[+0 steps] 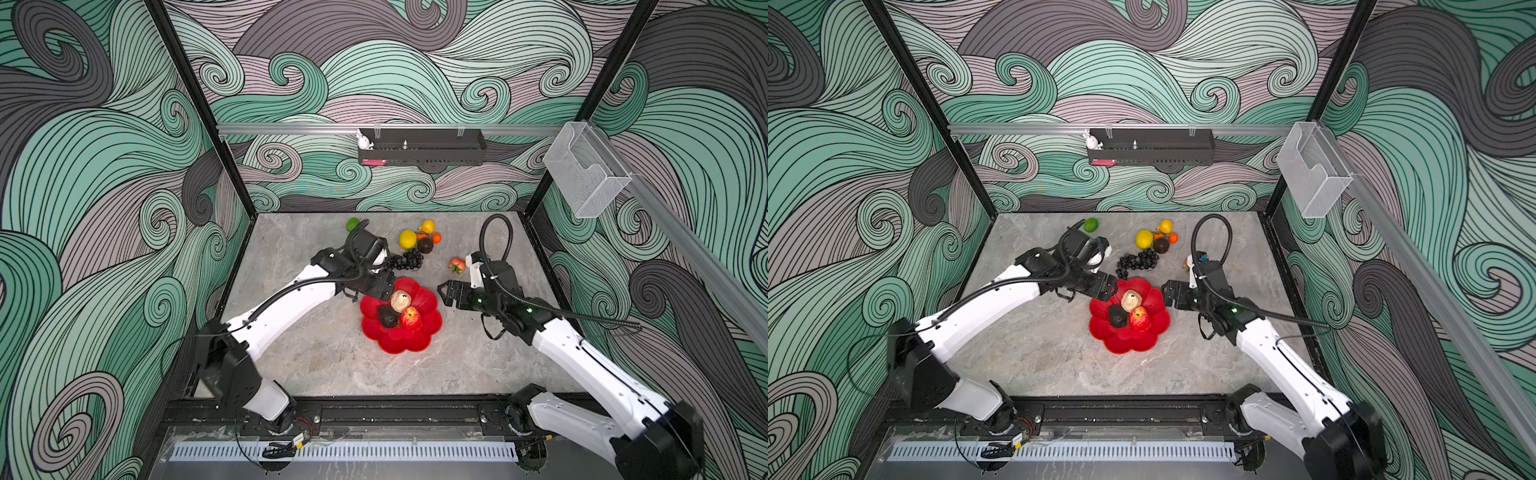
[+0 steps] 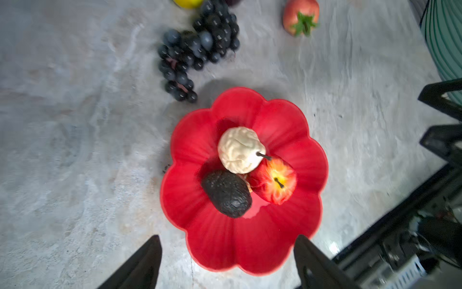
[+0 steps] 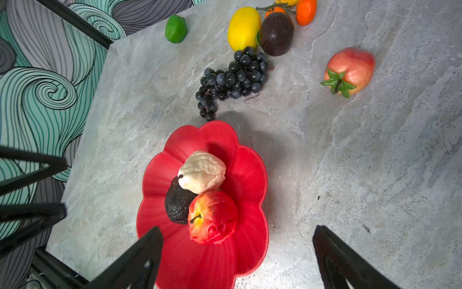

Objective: Arrange fruit in a fruit bowl
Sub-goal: Pick up the fruit from the top-center of the table.

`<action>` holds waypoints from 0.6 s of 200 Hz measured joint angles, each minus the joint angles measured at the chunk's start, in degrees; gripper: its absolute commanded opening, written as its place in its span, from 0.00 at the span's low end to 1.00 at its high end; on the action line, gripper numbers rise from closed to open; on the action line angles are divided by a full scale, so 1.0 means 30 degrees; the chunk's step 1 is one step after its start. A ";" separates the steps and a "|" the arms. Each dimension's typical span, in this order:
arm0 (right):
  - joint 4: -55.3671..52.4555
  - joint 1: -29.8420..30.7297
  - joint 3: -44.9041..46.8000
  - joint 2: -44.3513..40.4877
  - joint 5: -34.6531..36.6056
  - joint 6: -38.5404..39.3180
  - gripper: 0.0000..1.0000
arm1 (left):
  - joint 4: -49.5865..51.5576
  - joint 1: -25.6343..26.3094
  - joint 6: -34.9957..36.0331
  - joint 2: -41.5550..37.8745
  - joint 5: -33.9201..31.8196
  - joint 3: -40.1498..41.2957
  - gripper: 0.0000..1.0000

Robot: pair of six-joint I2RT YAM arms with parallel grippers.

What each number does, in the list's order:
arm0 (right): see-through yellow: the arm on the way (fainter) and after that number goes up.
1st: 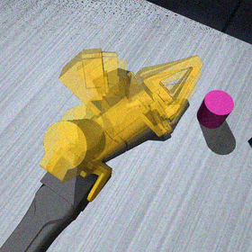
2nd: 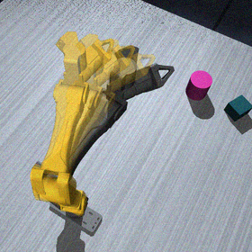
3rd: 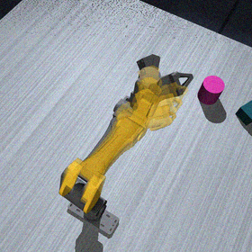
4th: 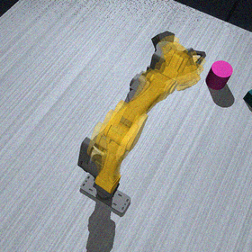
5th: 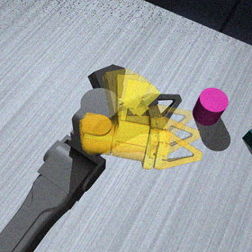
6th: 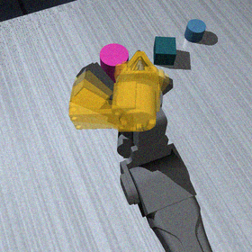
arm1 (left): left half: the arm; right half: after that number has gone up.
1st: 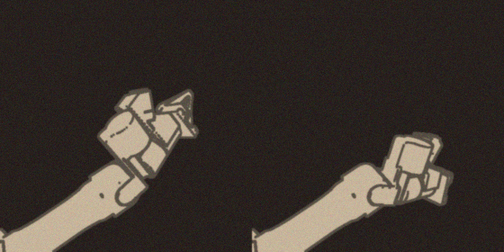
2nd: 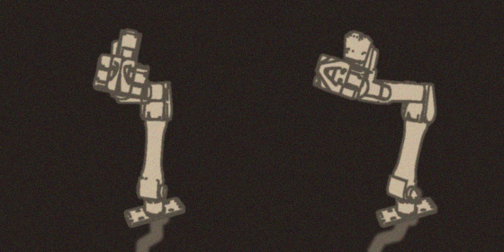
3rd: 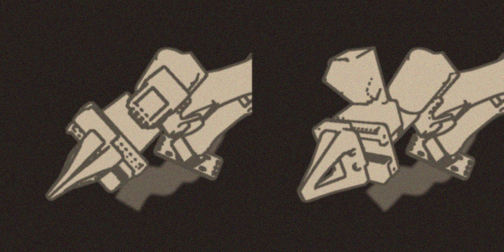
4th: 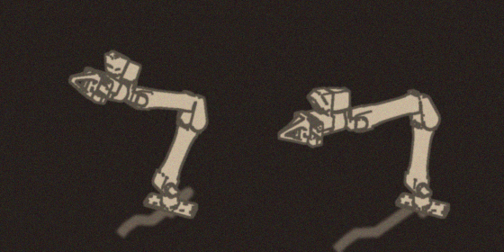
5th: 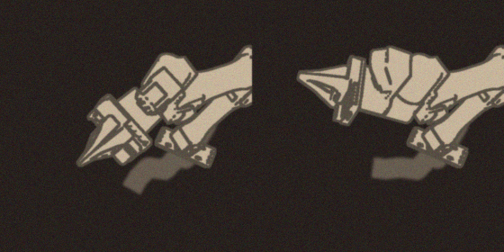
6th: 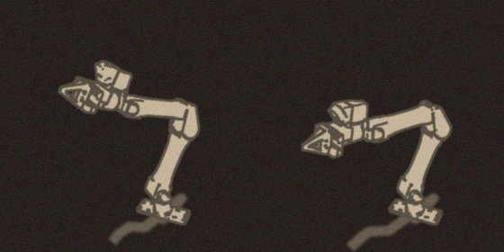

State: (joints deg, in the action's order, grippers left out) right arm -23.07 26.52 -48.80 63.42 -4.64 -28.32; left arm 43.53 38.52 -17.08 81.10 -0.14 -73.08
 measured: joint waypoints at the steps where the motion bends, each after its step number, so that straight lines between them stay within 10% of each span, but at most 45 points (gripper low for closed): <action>1: 0.0015 -0.0022 -0.0102 0.0211 0.0007 0.0007 0.94 | -0.0168 -0.0022 -0.0044 -0.0306 -0.0168 0.0321 0.85; 120: 0.2667 -0.2419 -0.8422 1.3580 0.0036 0.0313 0.77 | -1.0185 -0.0342 -0.0765 -1.5518 -0.8211 1.6495 0.86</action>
State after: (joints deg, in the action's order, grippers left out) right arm -15.07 19.27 -74.06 104.16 -4.54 -27.38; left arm 12.97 37.50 -19.38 34.54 -24.77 -23.59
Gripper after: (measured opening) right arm 0.769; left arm 0.861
